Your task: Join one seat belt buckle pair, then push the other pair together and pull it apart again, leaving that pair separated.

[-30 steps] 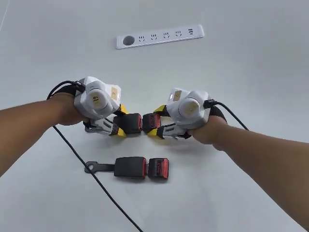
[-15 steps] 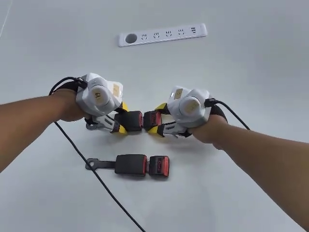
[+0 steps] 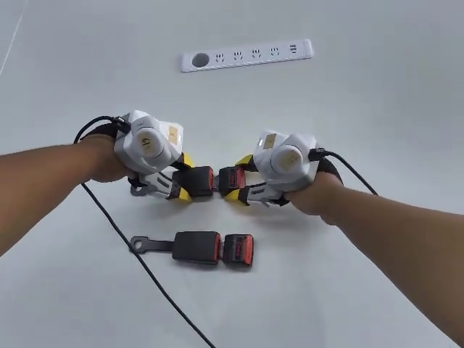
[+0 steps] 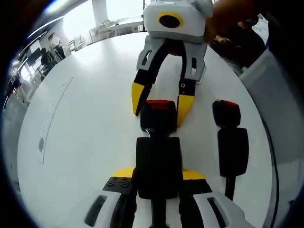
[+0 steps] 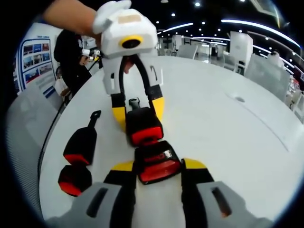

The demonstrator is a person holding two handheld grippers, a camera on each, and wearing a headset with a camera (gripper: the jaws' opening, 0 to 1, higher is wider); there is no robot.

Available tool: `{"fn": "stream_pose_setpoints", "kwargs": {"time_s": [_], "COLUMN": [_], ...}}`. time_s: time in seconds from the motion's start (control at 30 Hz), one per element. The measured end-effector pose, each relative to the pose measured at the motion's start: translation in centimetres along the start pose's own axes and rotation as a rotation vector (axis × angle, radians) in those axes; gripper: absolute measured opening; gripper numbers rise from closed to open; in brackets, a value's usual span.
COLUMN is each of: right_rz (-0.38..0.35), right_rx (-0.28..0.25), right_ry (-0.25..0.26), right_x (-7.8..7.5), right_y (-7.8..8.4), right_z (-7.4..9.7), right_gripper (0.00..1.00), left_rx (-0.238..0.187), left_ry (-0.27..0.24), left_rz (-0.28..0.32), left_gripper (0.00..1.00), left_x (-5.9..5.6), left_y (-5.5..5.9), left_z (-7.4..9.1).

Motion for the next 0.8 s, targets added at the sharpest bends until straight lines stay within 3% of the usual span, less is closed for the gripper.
{"fn": "stream_pose_setpoints", "kwargs": {"time_s": [0.8], "right_rz": [0.022], "right_rx": [0.006], "right_ry": [0.006], "right_x": [-0.6], "right_y": [1.2], "right_z": [2.9], "right_gripper": [0.36], "left_rx": [-0.015], "left_ry": [0.008], "left_rz": [0.002], "left_gripper": [0.35], "left_x": [0.0], "left_y": [0.2], "left_z": [0.1]}}
Point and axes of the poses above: the centre of the closed fingertips' face, and the gripper's own axes: z roughly backward along the fingers, x roughly to its left, y roughly out of its underside, the point moved 7 cm from there along z, roughly backward along the fingers, and after that the axes turned 10 degrees about -x, right-handed, at the moved point
